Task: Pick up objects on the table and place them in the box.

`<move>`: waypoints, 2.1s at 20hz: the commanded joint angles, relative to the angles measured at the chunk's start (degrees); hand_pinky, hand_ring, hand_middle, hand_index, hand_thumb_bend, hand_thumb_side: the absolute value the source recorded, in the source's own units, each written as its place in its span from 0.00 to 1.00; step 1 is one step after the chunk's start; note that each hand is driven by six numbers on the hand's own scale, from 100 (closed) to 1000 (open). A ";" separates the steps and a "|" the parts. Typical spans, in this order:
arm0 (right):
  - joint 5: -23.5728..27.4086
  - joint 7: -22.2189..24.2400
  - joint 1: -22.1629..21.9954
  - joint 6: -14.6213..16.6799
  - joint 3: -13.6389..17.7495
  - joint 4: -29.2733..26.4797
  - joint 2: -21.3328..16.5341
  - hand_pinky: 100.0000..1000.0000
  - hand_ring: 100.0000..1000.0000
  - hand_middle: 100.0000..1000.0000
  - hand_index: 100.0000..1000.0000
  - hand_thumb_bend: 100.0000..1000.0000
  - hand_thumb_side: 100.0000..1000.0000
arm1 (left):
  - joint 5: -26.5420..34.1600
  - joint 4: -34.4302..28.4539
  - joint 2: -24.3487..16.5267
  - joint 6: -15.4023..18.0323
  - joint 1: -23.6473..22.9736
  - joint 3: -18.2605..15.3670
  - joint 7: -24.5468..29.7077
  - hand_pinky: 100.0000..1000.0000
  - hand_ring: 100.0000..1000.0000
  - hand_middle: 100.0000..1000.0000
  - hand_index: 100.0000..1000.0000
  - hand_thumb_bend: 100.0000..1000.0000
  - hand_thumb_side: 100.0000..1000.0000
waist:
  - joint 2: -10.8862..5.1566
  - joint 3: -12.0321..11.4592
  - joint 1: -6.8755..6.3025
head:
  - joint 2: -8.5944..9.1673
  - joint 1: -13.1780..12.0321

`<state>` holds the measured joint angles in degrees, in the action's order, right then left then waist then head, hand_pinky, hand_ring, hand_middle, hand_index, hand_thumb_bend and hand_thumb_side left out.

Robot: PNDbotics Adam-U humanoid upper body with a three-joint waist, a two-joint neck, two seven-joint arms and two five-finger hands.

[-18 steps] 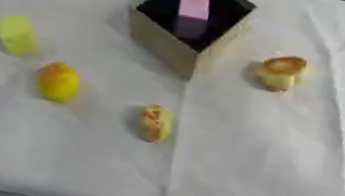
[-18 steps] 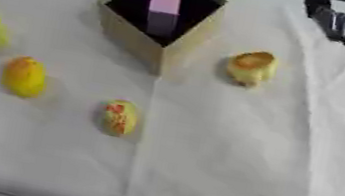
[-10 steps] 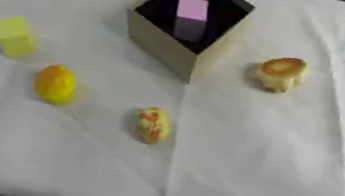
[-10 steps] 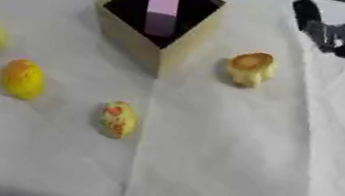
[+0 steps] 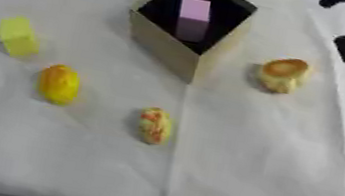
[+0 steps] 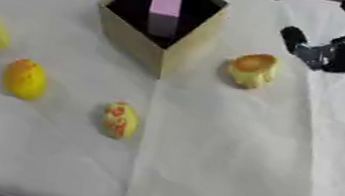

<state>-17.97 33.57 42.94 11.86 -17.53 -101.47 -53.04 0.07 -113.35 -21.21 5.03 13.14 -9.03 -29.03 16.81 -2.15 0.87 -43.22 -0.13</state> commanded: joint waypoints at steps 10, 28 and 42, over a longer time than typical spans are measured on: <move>-3.45 3.95 10.51 6.46 -8.99 13.27 -2.73 0.88 0.91 0.79 0.88 0.16 0.32 | 0.08 -0.30 -2.67 0.08 0.55 0.18 0.47 0.72 0.65 0.62 0.81 0.20 0.58 | -0.88 -0.04 0.74 | 0.54 -0.36; -6.68 3.84 14.38 9.58 -14.12 28.66 3.80 0.88 0.91 0.77 0.87 0.20 0.33 | 0.51 0.02 -2.64 0.13 0.91 0.38 0.72 0.72 0.65 0.62 0.81 0.19 0.58 | -0.20 -0.66 0.20 | 1.88 0.24; -11.63 3.97 14.27 12.62 -14.24 38.27 7.15 0.87 0.91 0.78 0.87 0.27 0.31 | 0.84 0.07 -2.40 0.19 1.32 0.38 0.74 0.72 0.65 0.62 0.81 0.18 0.59 | 0.58 -1.32 -0.31 | 2.30 0.23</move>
<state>-29.01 37.50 56.02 23.97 -32.45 -63.62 -45.05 0.75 -112.64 -22.28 5.10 13.78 -8.65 -28.42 18.37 -3.46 0.71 -41.71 0.11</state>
